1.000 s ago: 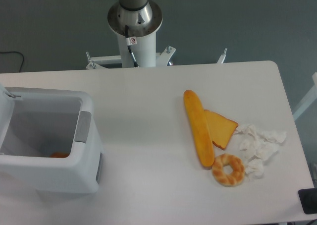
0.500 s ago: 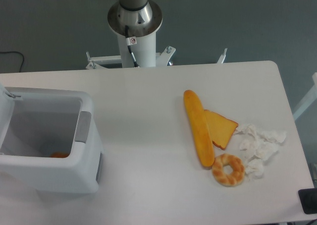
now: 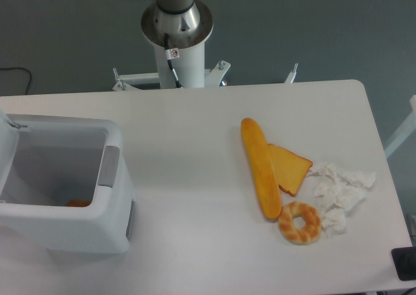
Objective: Close the trash can
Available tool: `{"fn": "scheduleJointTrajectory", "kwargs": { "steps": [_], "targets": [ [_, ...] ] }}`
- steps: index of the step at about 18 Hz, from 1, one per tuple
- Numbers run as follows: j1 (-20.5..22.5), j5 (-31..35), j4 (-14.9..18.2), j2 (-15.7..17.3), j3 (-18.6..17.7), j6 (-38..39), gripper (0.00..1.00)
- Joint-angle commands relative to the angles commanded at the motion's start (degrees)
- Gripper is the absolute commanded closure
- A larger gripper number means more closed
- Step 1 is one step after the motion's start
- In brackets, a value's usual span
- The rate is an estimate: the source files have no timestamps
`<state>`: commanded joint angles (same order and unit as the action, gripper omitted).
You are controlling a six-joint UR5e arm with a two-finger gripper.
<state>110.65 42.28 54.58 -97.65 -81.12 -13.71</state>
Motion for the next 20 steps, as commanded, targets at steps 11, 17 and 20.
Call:
{"fn": "scheduleJointTrajectory", "kwargs": {
  "steps": [11,17,20],
  "targets": [
    [3.25,3.42,0.0,0.26,-1.23,-0.09,0.0],
    [6.41,4.39,0.09,0.44,-1.93,-0.88,0.0],
    [7.99,4.75,0.09,0.44,-2.29,-2.28,0.0]
  ]
}}
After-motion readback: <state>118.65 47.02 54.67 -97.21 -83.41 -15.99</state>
